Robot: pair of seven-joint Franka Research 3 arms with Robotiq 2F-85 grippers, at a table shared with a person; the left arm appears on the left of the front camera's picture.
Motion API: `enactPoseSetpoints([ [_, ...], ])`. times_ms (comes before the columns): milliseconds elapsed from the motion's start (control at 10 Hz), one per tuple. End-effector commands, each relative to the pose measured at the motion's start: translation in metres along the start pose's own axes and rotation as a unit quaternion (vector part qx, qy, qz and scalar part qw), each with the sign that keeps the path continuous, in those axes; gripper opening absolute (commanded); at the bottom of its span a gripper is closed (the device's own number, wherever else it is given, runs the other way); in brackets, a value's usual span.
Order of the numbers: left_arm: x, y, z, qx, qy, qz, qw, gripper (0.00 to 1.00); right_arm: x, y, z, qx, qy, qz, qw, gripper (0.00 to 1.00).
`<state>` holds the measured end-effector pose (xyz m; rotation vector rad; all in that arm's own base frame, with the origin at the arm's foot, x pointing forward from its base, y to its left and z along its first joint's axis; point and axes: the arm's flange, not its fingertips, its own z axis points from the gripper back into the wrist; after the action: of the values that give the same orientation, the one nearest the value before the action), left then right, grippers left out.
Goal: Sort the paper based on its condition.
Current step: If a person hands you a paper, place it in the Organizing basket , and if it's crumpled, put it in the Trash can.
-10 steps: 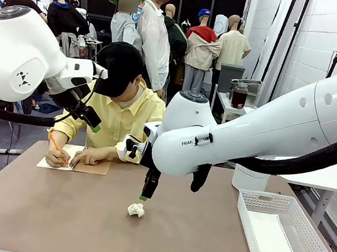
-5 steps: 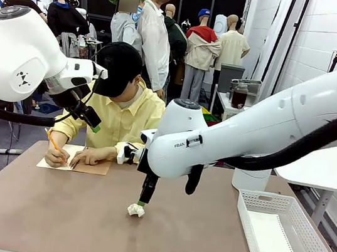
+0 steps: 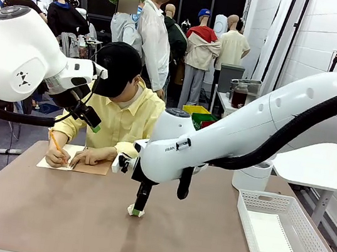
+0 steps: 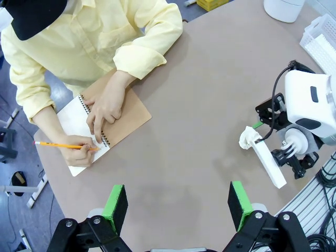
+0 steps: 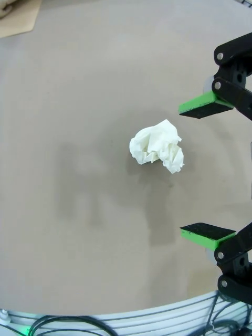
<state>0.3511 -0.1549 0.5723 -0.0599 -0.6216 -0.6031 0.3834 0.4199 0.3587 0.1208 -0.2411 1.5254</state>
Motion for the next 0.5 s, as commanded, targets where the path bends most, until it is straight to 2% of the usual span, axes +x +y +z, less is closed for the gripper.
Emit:
enactPoseSetpoints([
  [0,0.0,0.001,0.001,0.0,-0.001,0.001,1.0,1.0,0.003,-0.009,-0.006,0.0,0.015,0.014,1.0,1.0],
  [400,0.0,0.001,0.001,0.0,-0.001,0.001,1.0,1.0,0.004,-0.022,-0.021,0.011,0.021,0.009,1.0,1.0],
])
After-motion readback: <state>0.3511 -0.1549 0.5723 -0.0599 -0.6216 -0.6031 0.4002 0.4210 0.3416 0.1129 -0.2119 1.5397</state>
